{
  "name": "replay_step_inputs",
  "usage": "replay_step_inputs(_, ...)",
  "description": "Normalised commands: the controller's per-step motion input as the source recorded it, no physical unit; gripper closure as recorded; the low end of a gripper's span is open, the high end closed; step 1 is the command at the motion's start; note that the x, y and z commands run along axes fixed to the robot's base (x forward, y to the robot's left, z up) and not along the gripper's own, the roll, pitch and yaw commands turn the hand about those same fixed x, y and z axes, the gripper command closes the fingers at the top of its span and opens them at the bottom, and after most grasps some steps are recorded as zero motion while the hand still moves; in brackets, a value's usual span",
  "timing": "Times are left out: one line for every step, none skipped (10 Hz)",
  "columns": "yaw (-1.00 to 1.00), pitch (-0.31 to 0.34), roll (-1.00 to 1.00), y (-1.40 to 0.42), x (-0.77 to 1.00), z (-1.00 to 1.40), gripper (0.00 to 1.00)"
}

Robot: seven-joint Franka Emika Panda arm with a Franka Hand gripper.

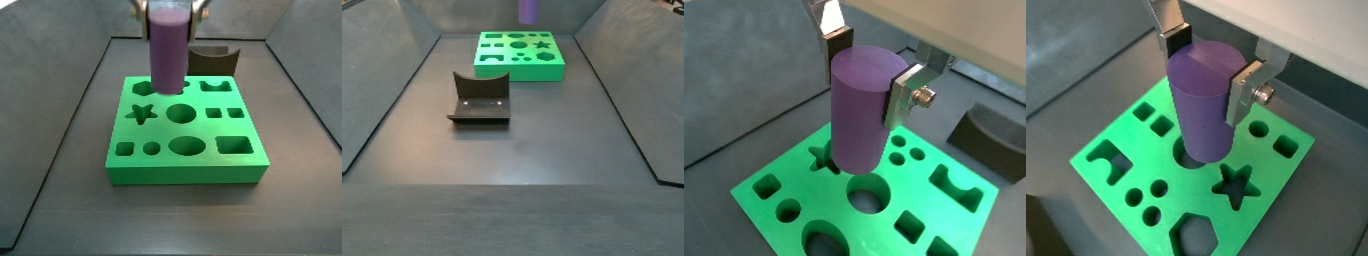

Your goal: Insert the round object.

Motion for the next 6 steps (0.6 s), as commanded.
replay_step_inputs(-0.09,0.049,-0.13,0.1,0.05,-0.79,1.0)
replay_step_inputs(-0.05,0.039,-0.16,0.03,0.11,-0.59,1.0)
replay_step_inputs(-0.09,0.074,-0.08,0.0,0.39,-0.45,1.0)
replay_step_inputs(-0.08,0.129,0.0,0.0,0.53,-0.34,1.0)
replay_step_inputs(-0.05,0.131,0.02,0.0,0.49,-0.33,1.0)
replay_step_inputs(0.0,0.087,0.07,0.06,0.22,-0.33,1.0)
